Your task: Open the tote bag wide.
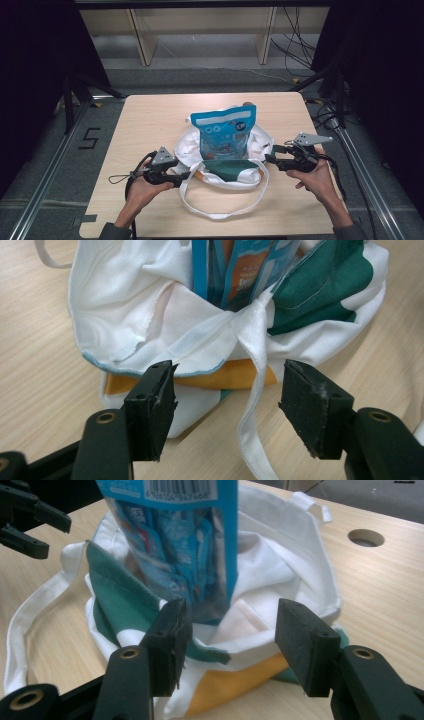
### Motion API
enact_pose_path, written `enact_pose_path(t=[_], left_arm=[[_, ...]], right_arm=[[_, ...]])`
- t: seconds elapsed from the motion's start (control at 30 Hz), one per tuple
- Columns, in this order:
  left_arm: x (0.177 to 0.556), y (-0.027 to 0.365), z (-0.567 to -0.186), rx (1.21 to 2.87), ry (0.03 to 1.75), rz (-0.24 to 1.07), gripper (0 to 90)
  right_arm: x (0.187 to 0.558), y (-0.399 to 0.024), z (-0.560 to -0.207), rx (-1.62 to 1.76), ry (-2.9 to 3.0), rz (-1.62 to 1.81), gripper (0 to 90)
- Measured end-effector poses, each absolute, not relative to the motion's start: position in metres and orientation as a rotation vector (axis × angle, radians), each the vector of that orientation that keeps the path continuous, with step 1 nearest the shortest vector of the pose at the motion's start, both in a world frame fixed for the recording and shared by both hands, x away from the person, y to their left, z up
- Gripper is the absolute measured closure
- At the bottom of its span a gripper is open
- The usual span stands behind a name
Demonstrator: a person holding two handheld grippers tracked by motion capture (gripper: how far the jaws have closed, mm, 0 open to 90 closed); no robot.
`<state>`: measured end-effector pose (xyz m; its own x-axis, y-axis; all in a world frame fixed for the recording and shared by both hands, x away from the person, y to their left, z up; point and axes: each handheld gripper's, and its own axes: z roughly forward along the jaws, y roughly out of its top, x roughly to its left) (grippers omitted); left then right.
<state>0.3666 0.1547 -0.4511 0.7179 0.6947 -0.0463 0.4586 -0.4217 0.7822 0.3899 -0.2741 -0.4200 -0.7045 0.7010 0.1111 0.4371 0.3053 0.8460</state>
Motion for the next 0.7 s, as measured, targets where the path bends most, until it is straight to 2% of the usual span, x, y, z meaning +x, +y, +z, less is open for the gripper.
enact_pose_path(t=[0.7], left_arm=[[0.355,0.179,-0.46,2.062,0.941,0.376,32.5]], right_arm=[[0.38,-0.29,-0.427,1.079,2.286,1.296,43.3]])
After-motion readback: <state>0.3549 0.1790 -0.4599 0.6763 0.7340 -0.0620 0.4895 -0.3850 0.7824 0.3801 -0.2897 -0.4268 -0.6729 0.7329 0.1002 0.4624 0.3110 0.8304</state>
